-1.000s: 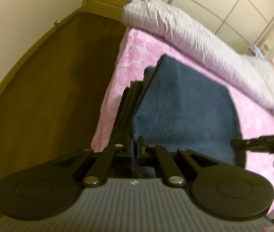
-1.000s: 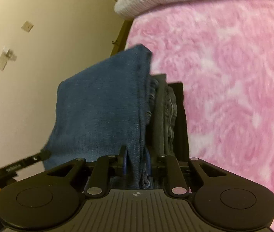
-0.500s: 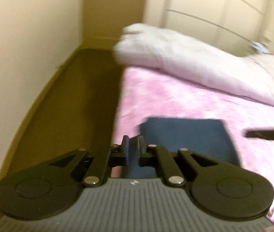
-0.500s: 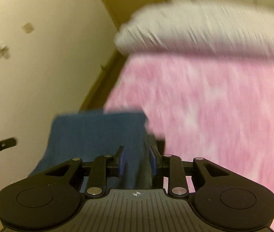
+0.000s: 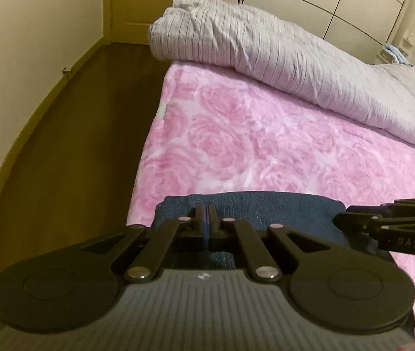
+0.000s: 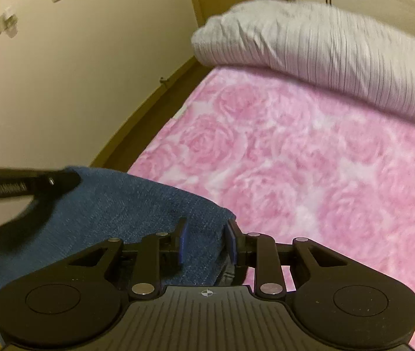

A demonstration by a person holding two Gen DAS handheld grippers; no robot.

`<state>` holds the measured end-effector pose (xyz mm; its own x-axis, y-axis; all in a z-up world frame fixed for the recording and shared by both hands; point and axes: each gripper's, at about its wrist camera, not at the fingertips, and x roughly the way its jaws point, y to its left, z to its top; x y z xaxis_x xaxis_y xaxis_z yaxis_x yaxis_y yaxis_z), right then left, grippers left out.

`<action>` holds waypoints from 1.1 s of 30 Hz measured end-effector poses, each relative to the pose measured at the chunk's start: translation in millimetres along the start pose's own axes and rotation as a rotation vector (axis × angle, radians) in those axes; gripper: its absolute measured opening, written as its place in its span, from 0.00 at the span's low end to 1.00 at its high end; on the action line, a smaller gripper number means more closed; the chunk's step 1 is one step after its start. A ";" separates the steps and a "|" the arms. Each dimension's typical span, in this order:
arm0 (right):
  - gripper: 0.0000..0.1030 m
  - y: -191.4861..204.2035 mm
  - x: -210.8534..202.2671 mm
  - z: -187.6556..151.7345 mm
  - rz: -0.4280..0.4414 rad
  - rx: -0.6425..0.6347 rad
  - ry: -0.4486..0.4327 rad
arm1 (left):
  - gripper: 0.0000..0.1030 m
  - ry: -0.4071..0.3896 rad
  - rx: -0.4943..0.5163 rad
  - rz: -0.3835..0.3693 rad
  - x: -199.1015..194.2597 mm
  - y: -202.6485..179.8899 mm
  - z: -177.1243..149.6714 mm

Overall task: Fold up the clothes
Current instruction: 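Lower the jeans onto the dark clothes stack with both grippers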

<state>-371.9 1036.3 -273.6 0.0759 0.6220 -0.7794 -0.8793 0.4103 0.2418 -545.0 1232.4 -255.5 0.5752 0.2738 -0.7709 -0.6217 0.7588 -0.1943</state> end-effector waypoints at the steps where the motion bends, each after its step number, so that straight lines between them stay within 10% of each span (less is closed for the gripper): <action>1: 0.26 -1.3 4.9 0.3 0.003 0.017 0.016 | 0.03 0.006 -0.024 -0.013 3.9 4.6 -0.1; 13: 0.27 -25.7 -15.5 9.8 0.102 0.191 0.035 | 0.02 0.003 -0.084 -0.010 -29.3 4.7 5.3; 23: 0.27 38.7 -124.6 -50.1 0.099 -0.100 0.004 | 0.04 0.118 -0.154 0.128 -124.7 -18.4 -62.7; 33: 0.27 63.4 -106.0 -88.3 0.068 -0.150 0.149 | 0.06 0.157 -0.192 0.251 -139.4 -38.1 -87.7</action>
<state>-477.3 937.6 -226.7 -0.0461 0.5348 -0.8437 -0.9410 0.2602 0.2163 -648.1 1113.5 -193.9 0.3125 0.3316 -0.8902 -0.8305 0.5502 -0.0866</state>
